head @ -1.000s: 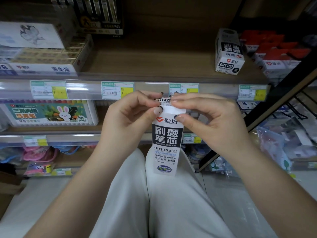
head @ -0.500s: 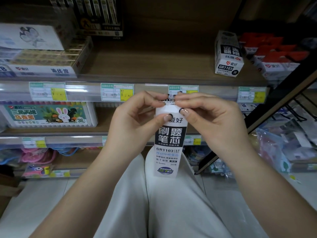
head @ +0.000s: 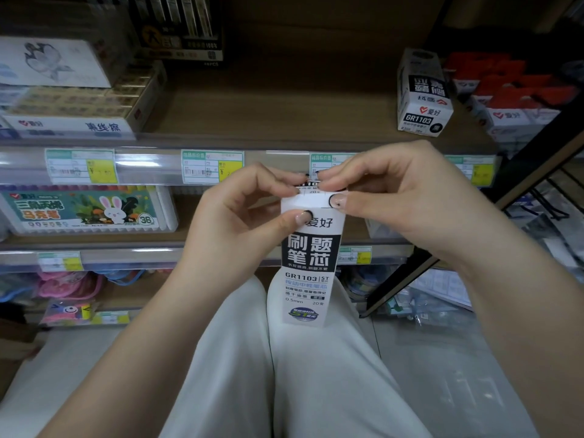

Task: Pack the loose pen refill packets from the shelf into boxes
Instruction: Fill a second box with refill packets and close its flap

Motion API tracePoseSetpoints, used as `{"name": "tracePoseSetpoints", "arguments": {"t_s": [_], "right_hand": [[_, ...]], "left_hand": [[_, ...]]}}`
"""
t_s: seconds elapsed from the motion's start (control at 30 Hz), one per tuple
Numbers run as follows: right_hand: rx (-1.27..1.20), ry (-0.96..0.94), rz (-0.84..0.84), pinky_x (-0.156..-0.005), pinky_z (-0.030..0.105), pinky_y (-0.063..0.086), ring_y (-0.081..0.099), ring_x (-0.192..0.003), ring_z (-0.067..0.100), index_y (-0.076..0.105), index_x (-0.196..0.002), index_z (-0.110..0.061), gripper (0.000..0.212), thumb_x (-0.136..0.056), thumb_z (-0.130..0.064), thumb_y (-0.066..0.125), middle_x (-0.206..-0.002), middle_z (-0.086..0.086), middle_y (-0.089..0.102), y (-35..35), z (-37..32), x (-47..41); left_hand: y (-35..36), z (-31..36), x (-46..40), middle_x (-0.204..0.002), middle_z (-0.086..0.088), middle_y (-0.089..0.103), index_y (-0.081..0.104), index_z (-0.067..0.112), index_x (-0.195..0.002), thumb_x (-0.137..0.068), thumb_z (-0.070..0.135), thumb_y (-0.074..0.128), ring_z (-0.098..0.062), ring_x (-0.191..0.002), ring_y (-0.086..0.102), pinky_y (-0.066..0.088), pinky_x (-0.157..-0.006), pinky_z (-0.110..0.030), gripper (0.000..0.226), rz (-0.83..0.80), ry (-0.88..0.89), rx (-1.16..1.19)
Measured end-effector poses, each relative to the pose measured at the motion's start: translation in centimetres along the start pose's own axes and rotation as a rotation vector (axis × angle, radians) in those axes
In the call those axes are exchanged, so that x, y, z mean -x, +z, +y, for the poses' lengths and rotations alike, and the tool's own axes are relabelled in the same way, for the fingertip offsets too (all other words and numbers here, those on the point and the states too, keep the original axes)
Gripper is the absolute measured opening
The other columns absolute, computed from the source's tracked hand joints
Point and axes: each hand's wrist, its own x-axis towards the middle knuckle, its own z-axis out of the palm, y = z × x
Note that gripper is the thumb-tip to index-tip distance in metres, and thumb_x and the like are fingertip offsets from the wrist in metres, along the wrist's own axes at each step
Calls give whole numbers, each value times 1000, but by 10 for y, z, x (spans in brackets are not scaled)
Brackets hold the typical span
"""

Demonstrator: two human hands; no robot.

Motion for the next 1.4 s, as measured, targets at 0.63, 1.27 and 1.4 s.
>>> {"name": "tracePoseSetpoints", "arguments": {"t_s": [0.63,1.27,1.4], "right_hand": [[330,-153,-51,-82,25,54,65,-91,3,71,-103,-21,25,-80,-19,62,-98,-12,69,2,-4,-3],[205,-285,89,-82,16,51,63,-96,1,69,-87,-6,11,-80,-13,65,-95,-9,66,14,19,1],[185,-312,113,-84,27,54,63,-97,5,69,-92,-8,18,-76,-15,69,-101,-13,63,18,24,3]], "left_hand": [[-9,3,-3,-99,7,70,62,15,-83,-66,17,72,-15,-102,66,55,-82,-31,20,-30,-37,-55],[-2,0,-3,-99,15,66,67,44,-83,-70,29,70,-19,-104,63,53,-82,-28,20,-22,66,-187],[-3,0,-3,-99,15,66,66,43,-83,-71,28,70,-17,-104,63,52,-82,-26,19,-26,73,-192]]}}
